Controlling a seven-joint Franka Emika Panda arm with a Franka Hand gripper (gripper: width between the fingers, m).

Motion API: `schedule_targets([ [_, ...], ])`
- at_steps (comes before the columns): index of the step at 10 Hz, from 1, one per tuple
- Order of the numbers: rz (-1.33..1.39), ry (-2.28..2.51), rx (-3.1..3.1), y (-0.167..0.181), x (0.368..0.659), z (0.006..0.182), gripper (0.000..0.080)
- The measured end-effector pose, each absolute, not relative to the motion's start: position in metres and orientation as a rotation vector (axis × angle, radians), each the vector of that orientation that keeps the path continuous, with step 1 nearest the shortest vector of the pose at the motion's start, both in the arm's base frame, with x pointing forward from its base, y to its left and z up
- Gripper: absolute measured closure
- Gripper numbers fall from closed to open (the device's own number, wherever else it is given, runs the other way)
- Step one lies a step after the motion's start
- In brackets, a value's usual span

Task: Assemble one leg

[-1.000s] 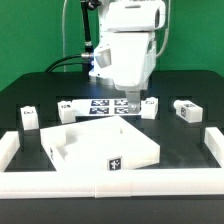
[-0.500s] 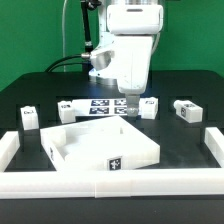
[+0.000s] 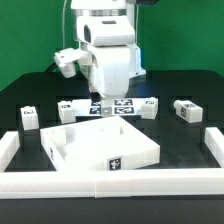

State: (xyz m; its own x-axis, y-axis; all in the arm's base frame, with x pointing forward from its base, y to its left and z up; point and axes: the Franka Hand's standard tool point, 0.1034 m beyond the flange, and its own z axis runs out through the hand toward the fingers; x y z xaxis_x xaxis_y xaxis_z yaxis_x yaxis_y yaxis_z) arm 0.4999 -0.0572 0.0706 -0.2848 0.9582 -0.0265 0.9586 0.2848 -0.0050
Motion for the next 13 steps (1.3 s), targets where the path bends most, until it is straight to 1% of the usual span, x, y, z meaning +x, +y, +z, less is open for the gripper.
schedule_targets([
  [2, -0.053, 2.486, 1.921, -0.075, 0.489, 0.062, 0.015],
  [5, -0.052, 2.487, 1.922, -0.073, 0.49, 0.061, 0.015],
  [6, -0.062, 2.503, 1.931, -0.07, 0.487, 0.05, 0.015],
  [8, -0.089, 2.557, 1.938, -0.07, 0.472, 0.021, 0.015],
  [9, -0.094, 2.567, 1.942, -0.069, 0.469, 0.013, 0.015],
  [10, -0.094, 2.568, 1.947, -0.072, 0.468, 0.01, 0.015],
  [13, -0.095, 2.564, 1.954, -0.073, 0.467, 0.009, 0.015],
])
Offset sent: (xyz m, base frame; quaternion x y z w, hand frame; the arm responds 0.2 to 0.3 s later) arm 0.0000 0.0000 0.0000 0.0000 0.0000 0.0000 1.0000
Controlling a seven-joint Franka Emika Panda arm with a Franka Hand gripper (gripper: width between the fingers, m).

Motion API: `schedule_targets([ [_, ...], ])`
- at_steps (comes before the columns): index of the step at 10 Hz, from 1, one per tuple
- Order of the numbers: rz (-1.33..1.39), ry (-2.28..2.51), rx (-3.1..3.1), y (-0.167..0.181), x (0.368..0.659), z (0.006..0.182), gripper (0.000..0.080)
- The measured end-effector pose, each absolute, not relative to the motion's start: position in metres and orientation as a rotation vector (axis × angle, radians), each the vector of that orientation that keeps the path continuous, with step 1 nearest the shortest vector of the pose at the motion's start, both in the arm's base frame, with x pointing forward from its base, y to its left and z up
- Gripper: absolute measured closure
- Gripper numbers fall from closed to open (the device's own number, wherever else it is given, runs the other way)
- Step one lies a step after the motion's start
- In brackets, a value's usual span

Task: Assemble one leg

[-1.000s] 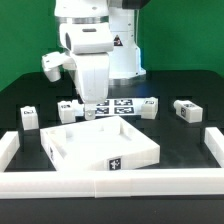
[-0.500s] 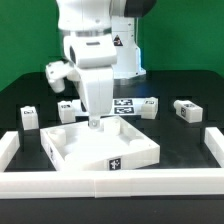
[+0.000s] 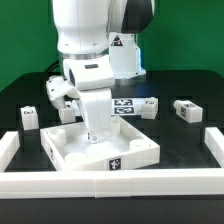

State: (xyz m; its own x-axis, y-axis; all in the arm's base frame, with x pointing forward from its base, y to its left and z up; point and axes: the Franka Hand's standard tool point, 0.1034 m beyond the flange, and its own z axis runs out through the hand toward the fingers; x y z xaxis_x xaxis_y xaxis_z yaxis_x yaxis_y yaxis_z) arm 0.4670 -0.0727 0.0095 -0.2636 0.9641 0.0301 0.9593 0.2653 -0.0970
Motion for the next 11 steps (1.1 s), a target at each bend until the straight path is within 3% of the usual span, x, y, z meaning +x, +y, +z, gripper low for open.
schedule_targets([
  [1, 0.09, -2.431, -1.854, -0.0727, 0.4669, 0.0094, 0.026],
  [2, 0.091, -2.431, -1.854, -0.0728, 0.4669, 0.0094, 0.026],
  [3, 0.091, -2.431, -1.854, -0.0729, 0.4668, 0.0093, 0.0471],
  [4, 0.091, -2.43, -1.854, -0.073, 0.4666, 0.0092, 0.0471],
  [5, 0.091, -2.43, -1.854, -0.073, 0.4664, 0.0091, 0.0648],
  [6, 0.086, -2.432, -1.861, -0.0732, 0.4682, 0.01, 0.0734],
  [11, 0.085, -2.432, -1.862, -0.0735, 0.4683, 0.01, 0.0734],
])
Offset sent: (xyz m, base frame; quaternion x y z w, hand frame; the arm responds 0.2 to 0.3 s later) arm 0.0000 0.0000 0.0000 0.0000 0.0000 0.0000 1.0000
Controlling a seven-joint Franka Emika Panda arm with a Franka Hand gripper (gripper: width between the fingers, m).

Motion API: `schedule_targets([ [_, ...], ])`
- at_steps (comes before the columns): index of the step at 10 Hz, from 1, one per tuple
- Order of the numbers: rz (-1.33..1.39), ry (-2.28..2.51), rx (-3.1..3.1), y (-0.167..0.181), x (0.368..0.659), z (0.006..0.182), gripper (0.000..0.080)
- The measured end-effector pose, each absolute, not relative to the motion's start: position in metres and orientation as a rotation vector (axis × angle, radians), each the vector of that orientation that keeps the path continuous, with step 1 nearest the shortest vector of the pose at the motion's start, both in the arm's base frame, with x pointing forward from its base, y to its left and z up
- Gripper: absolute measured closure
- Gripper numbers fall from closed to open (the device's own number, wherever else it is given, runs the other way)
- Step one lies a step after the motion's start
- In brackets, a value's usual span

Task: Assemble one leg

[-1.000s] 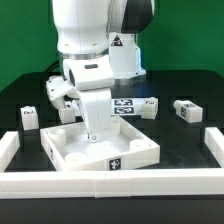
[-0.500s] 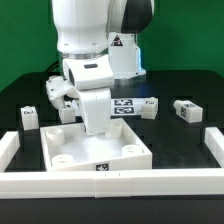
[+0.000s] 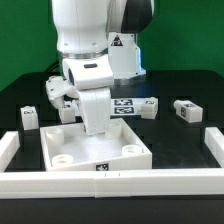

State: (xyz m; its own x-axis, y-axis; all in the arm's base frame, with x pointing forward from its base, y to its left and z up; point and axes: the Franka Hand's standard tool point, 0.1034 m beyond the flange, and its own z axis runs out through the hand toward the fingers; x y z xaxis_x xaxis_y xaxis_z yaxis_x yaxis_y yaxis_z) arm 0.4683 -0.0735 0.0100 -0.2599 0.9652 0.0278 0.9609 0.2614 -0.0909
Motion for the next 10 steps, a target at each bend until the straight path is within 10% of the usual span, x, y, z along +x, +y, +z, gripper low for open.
schedule_targets([
  [10, 0.007, -2.205, -2.14, 0.04, 0.478, 0.009, 0.0735],
])
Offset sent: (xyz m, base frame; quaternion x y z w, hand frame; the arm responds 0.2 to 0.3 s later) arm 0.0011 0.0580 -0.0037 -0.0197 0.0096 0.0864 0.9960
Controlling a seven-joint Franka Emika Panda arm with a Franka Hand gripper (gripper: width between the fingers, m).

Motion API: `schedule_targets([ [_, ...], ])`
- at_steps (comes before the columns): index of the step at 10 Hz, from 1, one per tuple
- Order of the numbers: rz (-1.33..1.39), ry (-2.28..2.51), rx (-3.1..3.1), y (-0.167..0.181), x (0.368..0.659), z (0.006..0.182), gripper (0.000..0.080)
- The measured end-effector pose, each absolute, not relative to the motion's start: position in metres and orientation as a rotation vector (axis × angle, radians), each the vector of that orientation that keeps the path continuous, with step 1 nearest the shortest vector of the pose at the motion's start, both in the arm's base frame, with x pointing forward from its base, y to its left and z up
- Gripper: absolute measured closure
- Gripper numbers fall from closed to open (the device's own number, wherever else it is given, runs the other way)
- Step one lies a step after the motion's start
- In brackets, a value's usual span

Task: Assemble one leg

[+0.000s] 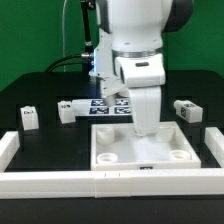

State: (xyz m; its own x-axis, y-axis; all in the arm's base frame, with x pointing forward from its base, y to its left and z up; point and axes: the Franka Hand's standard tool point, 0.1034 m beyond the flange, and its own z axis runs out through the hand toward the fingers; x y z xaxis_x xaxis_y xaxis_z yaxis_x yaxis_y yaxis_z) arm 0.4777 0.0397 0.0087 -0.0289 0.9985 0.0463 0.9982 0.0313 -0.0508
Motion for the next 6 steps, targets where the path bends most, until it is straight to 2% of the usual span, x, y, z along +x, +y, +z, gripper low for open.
schedule_targets([
  [3, -0.008, -2.194, -2.157, 0.075, 0.485, 0.009, 0.0735],
  [5, -0.017, -2.237, -2.112, 0.076, 0.493, 0.009, 0.0736],
  [6, -0.015, -2.226, -2.123, 0.076, 0.492, 0.008, 0.0662],
])
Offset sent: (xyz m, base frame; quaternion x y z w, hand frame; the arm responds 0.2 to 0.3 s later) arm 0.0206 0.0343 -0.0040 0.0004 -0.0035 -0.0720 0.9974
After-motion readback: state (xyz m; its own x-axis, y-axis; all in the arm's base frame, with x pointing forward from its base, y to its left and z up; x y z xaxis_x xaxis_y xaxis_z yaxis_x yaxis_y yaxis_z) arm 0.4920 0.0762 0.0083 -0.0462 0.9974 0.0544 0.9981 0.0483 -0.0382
